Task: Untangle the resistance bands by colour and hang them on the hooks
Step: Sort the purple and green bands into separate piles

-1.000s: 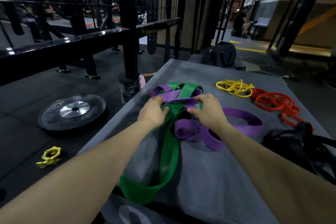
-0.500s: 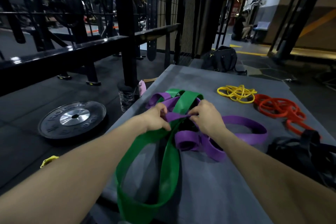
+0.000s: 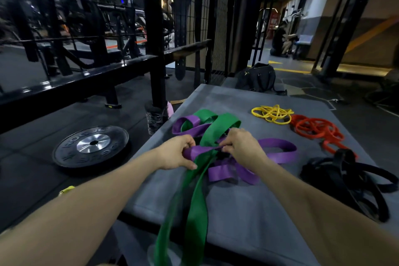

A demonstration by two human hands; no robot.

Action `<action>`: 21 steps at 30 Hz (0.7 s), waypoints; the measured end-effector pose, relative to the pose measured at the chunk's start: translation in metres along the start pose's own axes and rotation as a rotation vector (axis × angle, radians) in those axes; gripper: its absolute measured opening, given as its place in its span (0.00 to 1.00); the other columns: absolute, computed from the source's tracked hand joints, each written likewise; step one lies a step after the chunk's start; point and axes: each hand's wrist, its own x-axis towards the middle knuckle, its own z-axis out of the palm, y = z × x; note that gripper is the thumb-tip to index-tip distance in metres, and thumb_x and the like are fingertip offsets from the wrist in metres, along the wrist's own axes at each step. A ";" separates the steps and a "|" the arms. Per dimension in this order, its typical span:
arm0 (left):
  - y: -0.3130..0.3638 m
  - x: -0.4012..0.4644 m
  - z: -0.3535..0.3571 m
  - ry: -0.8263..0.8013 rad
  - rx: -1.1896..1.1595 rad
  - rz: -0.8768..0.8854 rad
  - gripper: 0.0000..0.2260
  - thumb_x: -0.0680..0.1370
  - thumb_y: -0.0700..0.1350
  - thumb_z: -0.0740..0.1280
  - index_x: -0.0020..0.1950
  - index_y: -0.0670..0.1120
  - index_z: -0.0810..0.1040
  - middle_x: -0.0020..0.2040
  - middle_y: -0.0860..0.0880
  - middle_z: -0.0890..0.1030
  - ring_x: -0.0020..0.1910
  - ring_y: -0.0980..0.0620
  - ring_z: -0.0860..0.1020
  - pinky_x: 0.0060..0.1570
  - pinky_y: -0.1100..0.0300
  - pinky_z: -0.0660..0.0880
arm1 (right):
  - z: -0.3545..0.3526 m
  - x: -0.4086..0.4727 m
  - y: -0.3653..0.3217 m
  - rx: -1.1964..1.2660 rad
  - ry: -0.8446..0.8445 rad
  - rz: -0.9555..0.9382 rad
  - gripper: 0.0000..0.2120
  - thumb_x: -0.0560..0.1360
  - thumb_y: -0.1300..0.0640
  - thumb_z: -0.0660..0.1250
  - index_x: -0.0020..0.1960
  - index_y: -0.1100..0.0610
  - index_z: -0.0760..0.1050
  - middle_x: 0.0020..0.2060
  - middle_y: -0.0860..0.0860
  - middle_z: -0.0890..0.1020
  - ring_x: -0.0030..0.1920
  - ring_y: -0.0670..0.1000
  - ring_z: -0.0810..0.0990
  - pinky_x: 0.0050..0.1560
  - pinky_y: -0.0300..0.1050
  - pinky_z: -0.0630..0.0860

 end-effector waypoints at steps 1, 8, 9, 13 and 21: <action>0.001 -0.004 0.003 0.022 0.006 0.015 0.19 0.66 0.38 0.76 0.44 0.50 0.68 0.38 0.52 0.76 0.34 0.56 0.73 0.36 0.66 0.71 | -0.001 -0.004 0.000 -0.027 -0.053 -0.025 0.11 0.74 0.58 0.67 0.55 0.56 0.82 0.53 0.55 0.80 0.58 0.56 0.74 0.56 0.46 0.73; -0.002 -0.010 0.006 0.113 0.094 0.110 0.20 0.65 0.32 0.73 0.48 0.49 0.71 0.40 0.56 0.73 0.39 0.55 0.72 0.42 0.65 0.70 | -0.007 -0.004 0.002 0.024 -0.043 -0.050 0.12 0.75 0.65 0.62 0.55 0.60 0.81 0.55 0.56 0.82 0.58 0.57 0.77 0.61 0.49 0.73; -0.004 -0.009 0.005 0.115 0.131 0.128 0.20 0.65 0.32 0.73 0.50 0.48 0.72 0.42 0.54 0.74 0.41 0.54 0.72 0.42 0.65 0.69 | -0.007 0.001 -0.002 0.019 -0.015 -0.051 0.13 0.75 0.63 0.63 0.58 0.60 0.79 0.57 0.56 0.80 0.60 0.57 0.76 0.62 0.49 0.72; -0.017 -0.002 0.003 0.127 0.198 0.167 0.20 0.65 0.31 0.70 0.54 0.46 0.75 0.50 0.51 0.76 0.49 0.52 0.75 0.53 0.61 0.73 | 0.005 0.026 -0.018 -0.015 -0.057 -0.110 0.24 0.75 0.61 0.66 0.70 0.56 0.68 0.69 0.53 0.70 0.70 0.54 0.66 0.71 0.46 0.61; -0.037 0.005 -0.006 0.084 0.287 0.155 0.22 0.67 0.34 0.71 0.59 0.45 0.74 0.57 0.47 0.76 0.56 0.50 0.74 0.60 0.56 0.70 | 0.027 0.060 -0.013 -0.183 -0.429 -0.241 0.29 0.74 0.60 0.68 0.72 0.53 0.64 0.73 0.53 0.65 0.74 0.54 0.61 0.74 0.44 0.55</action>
